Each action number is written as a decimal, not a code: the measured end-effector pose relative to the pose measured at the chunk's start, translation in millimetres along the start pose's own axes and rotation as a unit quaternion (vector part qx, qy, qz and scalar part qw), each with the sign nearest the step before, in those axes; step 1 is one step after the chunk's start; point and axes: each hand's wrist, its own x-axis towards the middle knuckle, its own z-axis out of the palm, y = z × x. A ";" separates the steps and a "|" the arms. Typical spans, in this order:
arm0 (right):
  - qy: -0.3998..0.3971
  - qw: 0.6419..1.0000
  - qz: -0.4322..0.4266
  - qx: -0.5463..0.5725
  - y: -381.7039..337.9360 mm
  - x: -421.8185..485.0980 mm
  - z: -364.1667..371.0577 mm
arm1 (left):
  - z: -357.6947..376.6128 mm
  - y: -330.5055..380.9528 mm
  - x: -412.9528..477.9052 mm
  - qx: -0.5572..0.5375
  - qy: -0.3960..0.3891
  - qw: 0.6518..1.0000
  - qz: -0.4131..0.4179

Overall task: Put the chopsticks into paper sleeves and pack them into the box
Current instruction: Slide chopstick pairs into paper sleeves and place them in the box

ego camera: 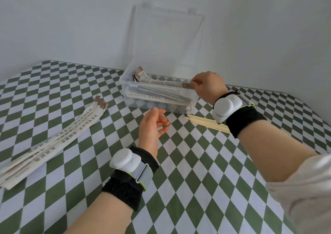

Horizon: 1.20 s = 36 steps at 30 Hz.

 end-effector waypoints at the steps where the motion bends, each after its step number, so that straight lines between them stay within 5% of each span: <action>1: -0.018 1.000 -0.001 -0.023 -2.3 1.1 3.1 | -0.4 -0.2 0.4 0.002 0.003 1.000 -0.002; 14: -0.151 0.982 0.035 -0.106 -17.0 5.2 11.2 | -0.5 0.8 4.0 0.020 0.024 0.999 -0.030; 22: 0.106 0.990 0.026 0.086 -8.8 -53.3 -2.5 | -1.5 7.8 -1.3 0.031 0.041 0.998 -0.030; 28: -0.030 0.991 0.072 0.105 -13.8 -119.9 30.9 | -24.6 27.1 -6.3 0.014 0.067 0.994 -0.083; 31: -0.061 0.987 0.091 0.119 -11.4 -132.4 42.7 | -49.6 50.1 -2.1 0.098 0.067 0.990 -0.072; 33: -0.050 0.986 0.090 0.131 -8.7 -140.3 49.7 | -69.5 66.8 4.4 0.226 0.087 0.970 -0.020; 36: -0.023 0.990 0.065 0.119 -6.9 -146.9 57.4 | -102.9 88.3 17.9 0.507 0.143 0.848 0.066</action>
